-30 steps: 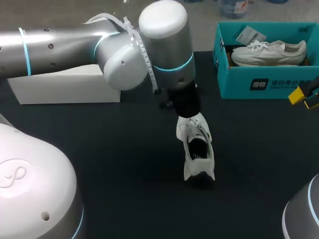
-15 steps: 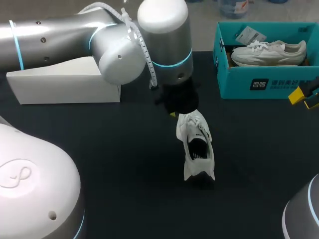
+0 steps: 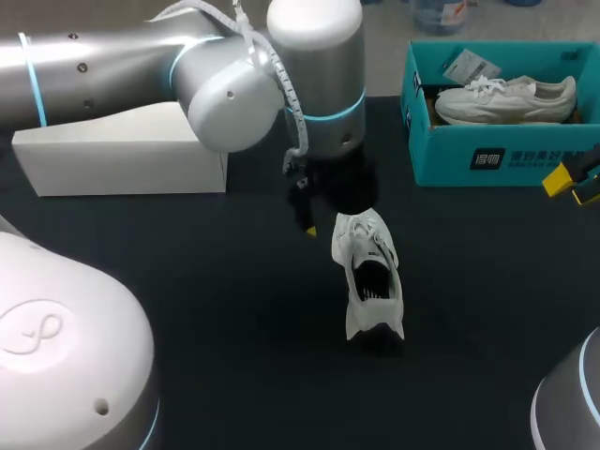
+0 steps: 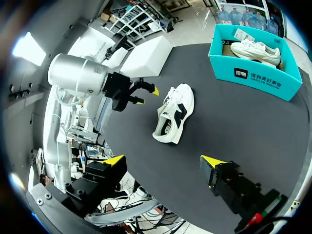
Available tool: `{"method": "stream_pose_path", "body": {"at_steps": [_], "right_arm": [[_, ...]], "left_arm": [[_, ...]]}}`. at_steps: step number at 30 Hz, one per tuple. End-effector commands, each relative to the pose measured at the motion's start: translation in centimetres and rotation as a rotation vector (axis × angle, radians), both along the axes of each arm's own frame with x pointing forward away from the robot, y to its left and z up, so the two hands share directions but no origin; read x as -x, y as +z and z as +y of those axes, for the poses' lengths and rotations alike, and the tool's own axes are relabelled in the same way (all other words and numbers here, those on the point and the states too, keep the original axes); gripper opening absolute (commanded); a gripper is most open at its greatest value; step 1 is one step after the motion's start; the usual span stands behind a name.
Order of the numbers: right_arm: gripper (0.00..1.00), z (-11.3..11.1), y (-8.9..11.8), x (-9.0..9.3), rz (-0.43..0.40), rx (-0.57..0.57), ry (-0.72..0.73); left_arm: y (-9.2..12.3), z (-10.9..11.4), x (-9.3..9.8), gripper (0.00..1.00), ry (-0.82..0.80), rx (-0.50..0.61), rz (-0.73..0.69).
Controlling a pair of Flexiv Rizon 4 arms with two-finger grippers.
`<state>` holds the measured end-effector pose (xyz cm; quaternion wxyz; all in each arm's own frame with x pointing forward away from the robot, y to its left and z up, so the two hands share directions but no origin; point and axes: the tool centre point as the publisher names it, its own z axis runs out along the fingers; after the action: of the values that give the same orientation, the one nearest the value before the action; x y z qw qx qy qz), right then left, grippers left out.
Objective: Take the shoe out of the shoebox, open the shoe tongue, remove and reinsert the insole, then place the shoe into the shoebox
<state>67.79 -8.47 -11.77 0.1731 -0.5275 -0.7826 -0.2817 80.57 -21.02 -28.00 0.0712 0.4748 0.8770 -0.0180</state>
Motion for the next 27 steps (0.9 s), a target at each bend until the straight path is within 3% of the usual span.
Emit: {"method": "stream_pose_path", "body": {"at_steps": [1, 8, 15, 27], "right_arm": [[1.0, 0.0, 0.0, -0.1, 0.002, 0.002, 0.001], [1.0, 0.0, 0.0, -0.1, 0.002, 0.002, 0.001], [1.0, 0.0, 0.0, -0.1, 0.002, 0.002, 0.001], [1.0, 0.0, 0.0, -0.1, 0.002, 0.002, 0.001]], "left_arm": [[0.8, 0.5, 0.5, 1.0, 0.144, -0.042, 0.117], [0.8, 2.3, 4.6, 1.0, 0.419, -0.032, 0.123], [0.3, 3.3, 7.8, 1.0, 0.591, 0.014, 0.158], [0.3, 3.3, 7.8, 1.0, 0.591, 0.014, 0.158]]}}
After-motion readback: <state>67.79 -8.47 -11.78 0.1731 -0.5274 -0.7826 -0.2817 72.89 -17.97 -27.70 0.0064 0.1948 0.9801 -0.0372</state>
